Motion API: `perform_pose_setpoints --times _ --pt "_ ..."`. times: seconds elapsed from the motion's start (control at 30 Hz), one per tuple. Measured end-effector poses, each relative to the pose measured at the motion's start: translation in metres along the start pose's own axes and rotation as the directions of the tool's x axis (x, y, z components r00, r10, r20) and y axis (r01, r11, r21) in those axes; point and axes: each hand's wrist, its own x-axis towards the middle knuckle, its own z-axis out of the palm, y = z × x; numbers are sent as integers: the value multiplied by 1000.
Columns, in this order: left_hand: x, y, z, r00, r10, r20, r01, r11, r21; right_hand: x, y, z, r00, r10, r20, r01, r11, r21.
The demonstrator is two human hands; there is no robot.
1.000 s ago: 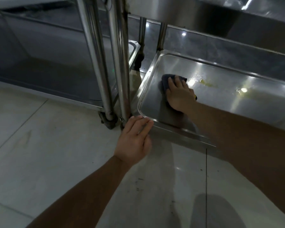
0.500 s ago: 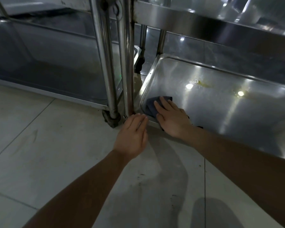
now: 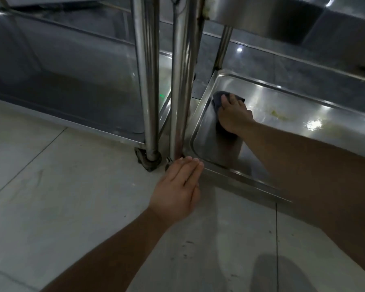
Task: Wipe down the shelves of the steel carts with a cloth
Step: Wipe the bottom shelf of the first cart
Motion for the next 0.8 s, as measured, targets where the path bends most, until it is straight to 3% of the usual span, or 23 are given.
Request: perform_pose_setpoints --times 0.1,0.23,0.5,0.8 --pt "-2 -1 0 1000 7 11 -7 1000 27 0 -10 1 1000 -20 -8 20 1000 12" --pt "-4 -6 -2 998 43 45 -46 997 62 -30 -22 3 984 -177 -31 176 984 -21" --pt "3 -11 -35 980 69 186 -68 998 -13 -140 -20 16 903 -420 88 425 904 -45" --pt "16 42 -43 946 147 289 -165 985 40 -209 71 9 856 -508 97 516 851 -97"
